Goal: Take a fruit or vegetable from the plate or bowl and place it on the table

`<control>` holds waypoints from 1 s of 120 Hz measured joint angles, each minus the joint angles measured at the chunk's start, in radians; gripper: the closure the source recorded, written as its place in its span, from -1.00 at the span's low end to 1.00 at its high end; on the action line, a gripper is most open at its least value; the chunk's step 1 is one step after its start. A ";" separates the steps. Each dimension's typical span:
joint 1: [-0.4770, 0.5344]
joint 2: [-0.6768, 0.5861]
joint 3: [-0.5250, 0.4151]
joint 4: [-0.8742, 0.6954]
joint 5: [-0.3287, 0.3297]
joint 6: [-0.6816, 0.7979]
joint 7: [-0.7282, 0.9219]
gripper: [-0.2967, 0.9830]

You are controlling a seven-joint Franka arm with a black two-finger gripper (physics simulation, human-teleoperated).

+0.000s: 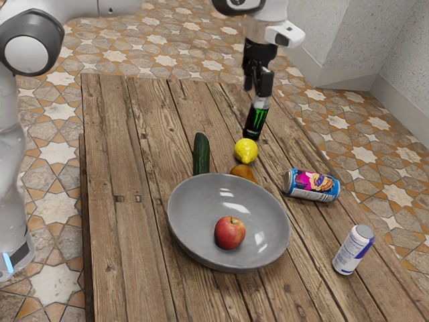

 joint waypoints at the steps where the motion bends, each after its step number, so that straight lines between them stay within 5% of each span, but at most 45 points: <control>1: -0.001 0.000 0.001 0.001 -0.001 0.001 0.003 -0.54; 91: 0.065 -0.057 0.007 -0.040 0.023 -0.098 0.149 -0.54; 108: -0.166 -0.235 0.003 -0.340 0.025 0.006 0.162 -0.53; 120: -0.236 -0.296 -0.002 -0.452 0.040 0.066 0.169 -0.53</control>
